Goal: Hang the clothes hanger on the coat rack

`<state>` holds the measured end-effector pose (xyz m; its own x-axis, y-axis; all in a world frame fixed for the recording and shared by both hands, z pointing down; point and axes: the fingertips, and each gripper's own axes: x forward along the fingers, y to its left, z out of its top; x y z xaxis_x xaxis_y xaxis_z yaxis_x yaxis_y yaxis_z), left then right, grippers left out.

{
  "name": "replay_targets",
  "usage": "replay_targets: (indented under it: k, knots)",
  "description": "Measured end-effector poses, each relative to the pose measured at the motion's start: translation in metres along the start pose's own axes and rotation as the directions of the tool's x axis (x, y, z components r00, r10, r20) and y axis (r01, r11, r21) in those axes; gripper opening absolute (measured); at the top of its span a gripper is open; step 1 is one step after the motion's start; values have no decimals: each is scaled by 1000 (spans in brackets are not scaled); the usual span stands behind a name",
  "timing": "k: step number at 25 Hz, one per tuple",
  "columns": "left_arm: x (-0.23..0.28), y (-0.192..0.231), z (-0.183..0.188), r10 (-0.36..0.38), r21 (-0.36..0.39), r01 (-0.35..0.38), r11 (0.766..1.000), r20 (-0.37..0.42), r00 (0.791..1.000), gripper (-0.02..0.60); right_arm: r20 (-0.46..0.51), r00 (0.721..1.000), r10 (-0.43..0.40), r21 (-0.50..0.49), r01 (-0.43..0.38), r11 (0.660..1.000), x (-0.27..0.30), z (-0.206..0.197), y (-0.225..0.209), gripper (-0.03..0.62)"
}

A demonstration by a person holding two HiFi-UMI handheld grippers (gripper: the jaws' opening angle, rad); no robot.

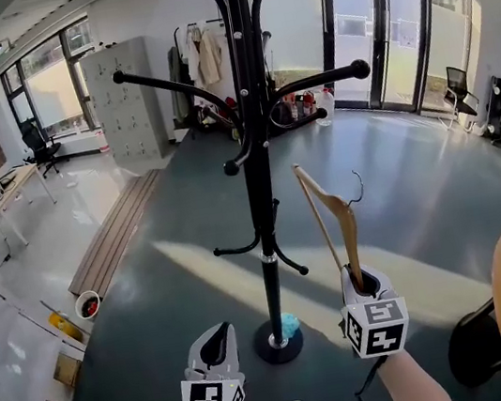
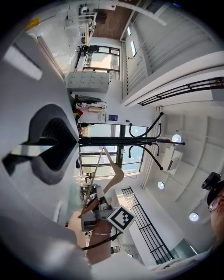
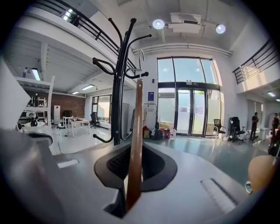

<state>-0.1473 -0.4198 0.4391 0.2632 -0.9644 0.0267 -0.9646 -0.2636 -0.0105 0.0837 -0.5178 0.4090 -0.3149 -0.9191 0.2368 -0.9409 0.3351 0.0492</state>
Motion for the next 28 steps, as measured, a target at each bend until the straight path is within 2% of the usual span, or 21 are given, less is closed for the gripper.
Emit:
replay_targets:
  k: [6, 13, 19, 24, 28]
  knots:
    - [19, 4, -8, 19, -8, -19, 1000, -22, 1000, 0, 41, 998, 42, -32, -41, 999, 39, 53, -5, 52]
    - [27, 14, -14, 44, -13, -44, 999, -37, 998, 0, 42, 996, 74, -74, -71, 995, 80, 83, 0, 51]
    - [29, 22, -27, 71, -23, -73, 997, -60, 996, 0, 4, 996, 94, -104, -93, 990, 115, 79, 7, 52]
    - [31, 44, -34, 95, -35, -98, 995, -81, 992, 0, -52, 992, 115, -87, -119, 989, 142, 66, 20, 52]
    - [31, 44, -39, 97, -42, -101, 994, -88, 991, 0, -81, 989, 124, -66, -130, 989, 148, 54, 19, 52]
